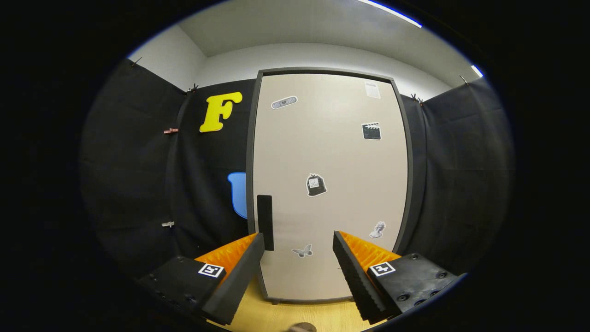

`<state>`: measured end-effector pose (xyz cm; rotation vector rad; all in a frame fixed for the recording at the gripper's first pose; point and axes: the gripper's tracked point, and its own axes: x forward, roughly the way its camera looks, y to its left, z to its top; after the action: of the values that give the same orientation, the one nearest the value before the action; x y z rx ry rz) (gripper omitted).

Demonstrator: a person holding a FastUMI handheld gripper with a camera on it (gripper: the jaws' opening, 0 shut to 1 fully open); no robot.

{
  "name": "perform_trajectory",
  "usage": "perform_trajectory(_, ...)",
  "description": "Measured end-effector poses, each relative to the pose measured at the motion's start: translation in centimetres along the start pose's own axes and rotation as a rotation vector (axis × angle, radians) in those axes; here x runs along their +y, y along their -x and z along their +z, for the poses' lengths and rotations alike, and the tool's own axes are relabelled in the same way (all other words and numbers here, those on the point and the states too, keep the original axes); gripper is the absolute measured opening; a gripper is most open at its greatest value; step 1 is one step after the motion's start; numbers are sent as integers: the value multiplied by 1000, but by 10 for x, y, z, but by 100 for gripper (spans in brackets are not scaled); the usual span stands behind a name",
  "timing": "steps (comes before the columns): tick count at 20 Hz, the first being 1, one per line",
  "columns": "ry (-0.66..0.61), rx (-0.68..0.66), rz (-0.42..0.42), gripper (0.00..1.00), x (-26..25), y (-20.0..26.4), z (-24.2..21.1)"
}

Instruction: Open the shoe cabinet door, grab the shoes and put them into the shoe cabinet, then close the shoe cabinet door.

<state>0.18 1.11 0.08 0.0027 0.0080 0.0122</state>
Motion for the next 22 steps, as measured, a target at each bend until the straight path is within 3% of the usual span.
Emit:
perform_trajectory(11,-25,50,19,98,62,-64,-28)
perform_trajectory(22,-40,49,-87,98,52,-145,-45)
